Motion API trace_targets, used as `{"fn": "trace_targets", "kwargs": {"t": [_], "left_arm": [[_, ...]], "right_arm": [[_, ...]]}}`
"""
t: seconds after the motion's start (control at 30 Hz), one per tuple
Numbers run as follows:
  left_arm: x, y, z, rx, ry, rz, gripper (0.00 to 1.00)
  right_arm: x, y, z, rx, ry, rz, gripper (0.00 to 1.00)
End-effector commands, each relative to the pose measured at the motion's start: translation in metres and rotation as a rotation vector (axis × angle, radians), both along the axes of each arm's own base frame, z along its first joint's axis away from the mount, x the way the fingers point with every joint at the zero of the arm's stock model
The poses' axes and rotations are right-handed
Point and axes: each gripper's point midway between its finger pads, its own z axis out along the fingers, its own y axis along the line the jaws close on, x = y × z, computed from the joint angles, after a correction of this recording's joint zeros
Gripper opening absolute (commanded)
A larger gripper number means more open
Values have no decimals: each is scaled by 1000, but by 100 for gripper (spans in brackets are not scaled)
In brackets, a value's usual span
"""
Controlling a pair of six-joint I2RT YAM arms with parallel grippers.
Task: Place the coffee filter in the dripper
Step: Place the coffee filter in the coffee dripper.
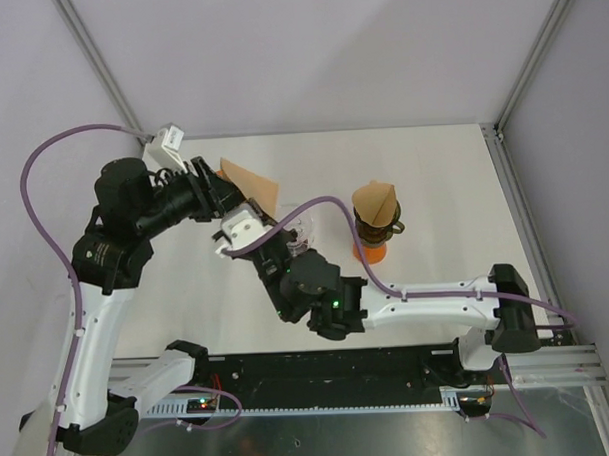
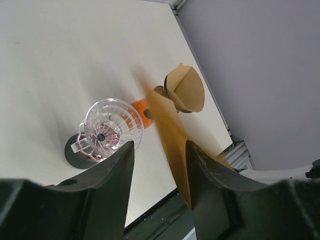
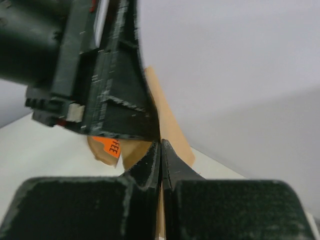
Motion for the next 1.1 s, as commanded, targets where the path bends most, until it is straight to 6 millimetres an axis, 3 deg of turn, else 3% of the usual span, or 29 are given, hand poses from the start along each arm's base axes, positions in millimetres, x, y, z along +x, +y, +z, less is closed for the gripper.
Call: {"fn": "trace_targets", "kwargs": {"t": [0.0,0.1,0.2,0.27,0.43,0.5,0.6,0.67,0.83,1.07], "left_arm": [[-1,-1,9,-52,-7,-4,52],[-4,-4,9,-63,-10,-31,46],[-4,-4,0,-54,3,-40,14],[-2,-1,-6,-34,3,-33,4],[8,12,0,40,-77,29,0],[13,18,8,70,-121,62,0],[16,24,14,107,-161,88,0],[17,23,15,123,-173,89,0],[18,23,15,185,-216,99,0],[21,36,24,302,-308,166,0]], "right_arm": [[-5,6,10,-26,-34,-36,0],[-5,8,11,-20,-37,-32,0],[-5,1,13,3,-41,-34,0],[-3,-6,13,21,-33,-36,0],[7,-23,9,79,31,3,0],[10,-24,7,78,47,31,9],[11,-19,5,61,54,80,36],[10,-12,4,39,55,112,44],[13,7,6,0,78,135,50],[45,22,-3,0,165,52,52]]}}
